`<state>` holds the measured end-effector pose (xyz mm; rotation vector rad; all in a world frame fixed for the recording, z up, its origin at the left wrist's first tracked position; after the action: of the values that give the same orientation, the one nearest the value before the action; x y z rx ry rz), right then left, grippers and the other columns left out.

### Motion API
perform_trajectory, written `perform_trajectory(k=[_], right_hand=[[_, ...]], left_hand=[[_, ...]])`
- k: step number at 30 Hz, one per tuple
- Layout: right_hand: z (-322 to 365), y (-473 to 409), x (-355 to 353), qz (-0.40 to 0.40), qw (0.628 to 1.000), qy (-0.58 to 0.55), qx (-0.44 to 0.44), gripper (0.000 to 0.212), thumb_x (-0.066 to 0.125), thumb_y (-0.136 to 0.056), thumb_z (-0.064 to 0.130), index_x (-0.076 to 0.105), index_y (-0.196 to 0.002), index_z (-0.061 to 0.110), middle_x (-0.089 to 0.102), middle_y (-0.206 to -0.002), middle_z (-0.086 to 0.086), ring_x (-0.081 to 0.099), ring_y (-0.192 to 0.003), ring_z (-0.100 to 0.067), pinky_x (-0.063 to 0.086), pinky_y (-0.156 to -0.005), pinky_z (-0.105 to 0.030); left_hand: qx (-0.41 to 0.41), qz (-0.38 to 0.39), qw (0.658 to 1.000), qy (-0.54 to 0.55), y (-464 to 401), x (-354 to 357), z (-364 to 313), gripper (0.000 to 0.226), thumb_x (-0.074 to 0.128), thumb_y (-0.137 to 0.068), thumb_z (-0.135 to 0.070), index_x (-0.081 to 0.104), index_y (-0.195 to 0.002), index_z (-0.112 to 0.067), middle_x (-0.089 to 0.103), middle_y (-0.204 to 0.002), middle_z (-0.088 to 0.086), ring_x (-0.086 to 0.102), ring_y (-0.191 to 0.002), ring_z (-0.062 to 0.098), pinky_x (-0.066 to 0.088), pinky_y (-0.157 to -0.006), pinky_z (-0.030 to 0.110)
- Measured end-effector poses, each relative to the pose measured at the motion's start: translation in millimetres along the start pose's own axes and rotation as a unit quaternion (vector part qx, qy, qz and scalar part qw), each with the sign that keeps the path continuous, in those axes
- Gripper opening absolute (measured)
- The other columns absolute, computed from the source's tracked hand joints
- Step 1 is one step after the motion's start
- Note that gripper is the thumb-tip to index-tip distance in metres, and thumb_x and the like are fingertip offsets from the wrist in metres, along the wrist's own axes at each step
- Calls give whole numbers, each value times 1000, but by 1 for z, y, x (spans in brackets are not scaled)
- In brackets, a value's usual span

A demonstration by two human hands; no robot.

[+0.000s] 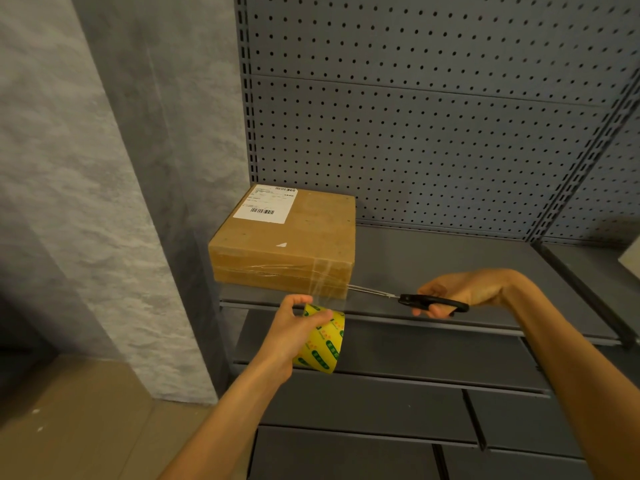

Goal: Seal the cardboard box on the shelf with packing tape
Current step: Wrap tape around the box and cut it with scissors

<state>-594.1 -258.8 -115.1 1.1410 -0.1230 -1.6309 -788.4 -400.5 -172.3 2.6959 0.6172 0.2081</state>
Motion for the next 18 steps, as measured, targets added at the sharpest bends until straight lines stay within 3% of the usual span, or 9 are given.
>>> perform_trajectory(k=[7,13,18], right_hand=[[10,-12,8,-9,1000,-8,-9,119,64,-36,89,57,-116,1,54,-93,-4,50,-78,-9,46,-77,-16],[15,-19,10,-20,1000,-14,-13,116,64,-38,88,57,-114,0,54,-85,-1,50,-72,-6,46,-71,-15],[20,-22,9,-16,999,-30,-12,102,71,-48,75,58,-110,-5,56,-80,5,53,-71,-4,47,-75,-17]], left_hand=[[1,5,1000,-9,1,-1,0,37,74,-80,-26,51,-109,-28,70,-96,11,67,-87,27,52,-73,36],[2,8,1000,-10,2,-2,-1,36,74,-80,-25,51,-109,-27,69,-96,11,67,-86,27,53,-73,37],[-1,13,1000,-4,3,-2,-2,37,74,-79,-24,52,-109,-27,69,-98,11,67,-90,28,54,-78,40]])
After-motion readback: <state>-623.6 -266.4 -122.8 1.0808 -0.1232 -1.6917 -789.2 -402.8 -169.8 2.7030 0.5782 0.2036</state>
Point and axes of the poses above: each hand's wrist, its own y-axis away from the middle knuckle, its own x-axis out of the palm, z = x × y, the point moved 9 cm from there along -y, towards the middle knuckle
